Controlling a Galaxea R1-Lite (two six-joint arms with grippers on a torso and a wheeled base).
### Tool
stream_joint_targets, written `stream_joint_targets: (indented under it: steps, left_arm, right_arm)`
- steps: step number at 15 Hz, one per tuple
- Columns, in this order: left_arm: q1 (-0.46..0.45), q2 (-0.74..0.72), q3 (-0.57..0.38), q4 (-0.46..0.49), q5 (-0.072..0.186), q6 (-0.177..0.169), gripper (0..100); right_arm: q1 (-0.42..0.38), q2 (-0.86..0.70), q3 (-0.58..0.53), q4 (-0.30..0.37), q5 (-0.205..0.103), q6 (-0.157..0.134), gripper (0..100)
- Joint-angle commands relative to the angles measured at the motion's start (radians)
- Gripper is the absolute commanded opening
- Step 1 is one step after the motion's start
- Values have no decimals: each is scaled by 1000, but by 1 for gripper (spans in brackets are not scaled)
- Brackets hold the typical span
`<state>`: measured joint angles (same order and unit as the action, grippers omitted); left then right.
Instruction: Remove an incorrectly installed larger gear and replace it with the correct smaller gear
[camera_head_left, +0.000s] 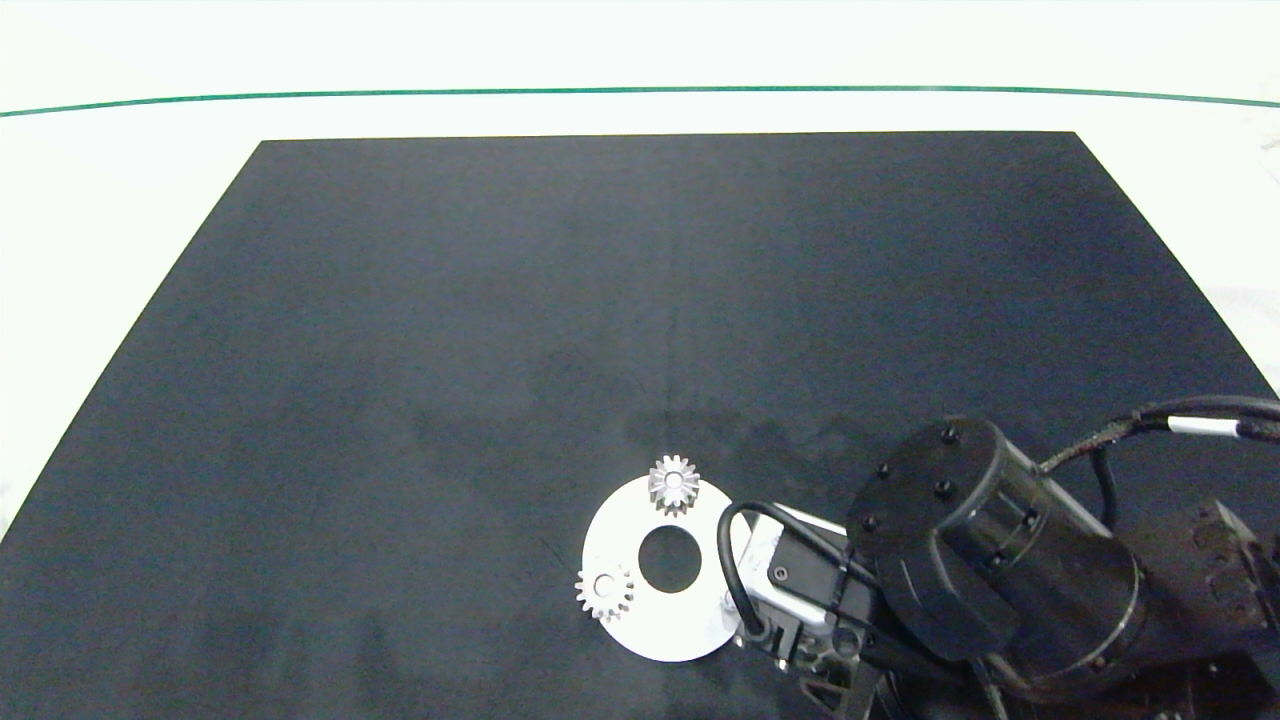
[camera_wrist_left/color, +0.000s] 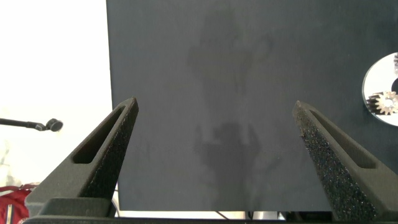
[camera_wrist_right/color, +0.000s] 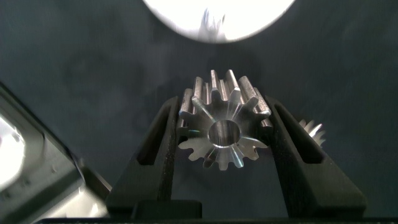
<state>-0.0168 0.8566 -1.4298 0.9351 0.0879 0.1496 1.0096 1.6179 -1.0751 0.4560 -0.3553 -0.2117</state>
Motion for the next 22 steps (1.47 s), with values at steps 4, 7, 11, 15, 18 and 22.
stream_joint_targets:
  steps: [4, 7, 11, 15, 18, 22]
  left_arm:
    - [0, -1, 0, 5, 1, 1, 100]
    - [-2, -1, 0, 5, 1, 1, 100]
    - [-2, -1, 0, 5, 1, 1, 100]
    - [-2, -1, 2, 5, 0, 2, 100]
    - [1, -1, 2, 5, 0, 1, 100]
    - [1, -4, 0, 5, 0, 1, 100]
  right_arm:
    - [9, -1, 155, -77, 4, 14, 37]
    - [9, 39, 207, -169, 3, 25, 37]
    - [9, 46, 211, -171, 4, 25, 37]
    - [14, 13, 211, -171, 1, 26, 100]
    - [4, -90, 218, -166, -2, 48, 100]
    - [-151, -154, 213, -171, -5, 55, 100]
